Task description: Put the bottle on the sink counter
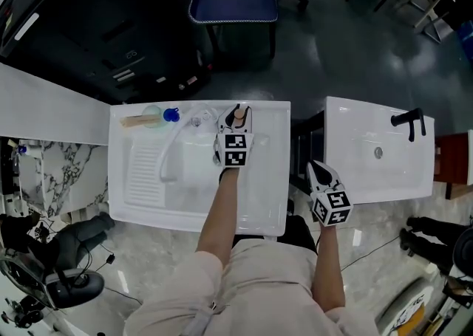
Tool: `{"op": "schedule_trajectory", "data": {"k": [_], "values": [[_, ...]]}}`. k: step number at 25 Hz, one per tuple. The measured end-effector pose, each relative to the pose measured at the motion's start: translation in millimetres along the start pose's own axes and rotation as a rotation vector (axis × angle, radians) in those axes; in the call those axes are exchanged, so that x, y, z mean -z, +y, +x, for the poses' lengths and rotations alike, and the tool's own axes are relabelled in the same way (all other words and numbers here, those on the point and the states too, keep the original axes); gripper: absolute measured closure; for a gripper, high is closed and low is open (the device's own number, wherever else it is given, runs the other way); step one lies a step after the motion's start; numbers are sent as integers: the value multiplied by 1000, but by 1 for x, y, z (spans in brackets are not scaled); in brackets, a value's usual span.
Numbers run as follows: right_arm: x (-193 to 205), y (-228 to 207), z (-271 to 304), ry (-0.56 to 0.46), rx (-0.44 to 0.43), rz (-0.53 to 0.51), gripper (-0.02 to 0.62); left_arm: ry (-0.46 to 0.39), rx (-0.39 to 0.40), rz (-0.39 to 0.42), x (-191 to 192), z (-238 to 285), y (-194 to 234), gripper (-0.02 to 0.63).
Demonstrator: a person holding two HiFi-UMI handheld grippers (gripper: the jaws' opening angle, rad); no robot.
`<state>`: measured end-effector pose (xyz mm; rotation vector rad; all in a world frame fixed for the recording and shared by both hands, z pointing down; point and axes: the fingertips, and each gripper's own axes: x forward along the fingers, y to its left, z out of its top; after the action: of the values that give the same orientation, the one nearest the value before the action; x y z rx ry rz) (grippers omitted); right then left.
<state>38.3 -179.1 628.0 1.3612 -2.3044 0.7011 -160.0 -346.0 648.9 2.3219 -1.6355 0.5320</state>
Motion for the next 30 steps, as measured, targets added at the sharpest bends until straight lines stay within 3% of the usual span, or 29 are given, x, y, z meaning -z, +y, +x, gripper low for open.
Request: {"op": "schedule_trajectory", "data": {"k": [13, 30], "values": [[4, 6, 0, -8, -9, -7, 591, -40, -23, 46, 7, -4, -6, 492], [1, 9, -3, -20, -18, 7, 591, -50, -16, 29, 8, -3, -4, 486]]}}
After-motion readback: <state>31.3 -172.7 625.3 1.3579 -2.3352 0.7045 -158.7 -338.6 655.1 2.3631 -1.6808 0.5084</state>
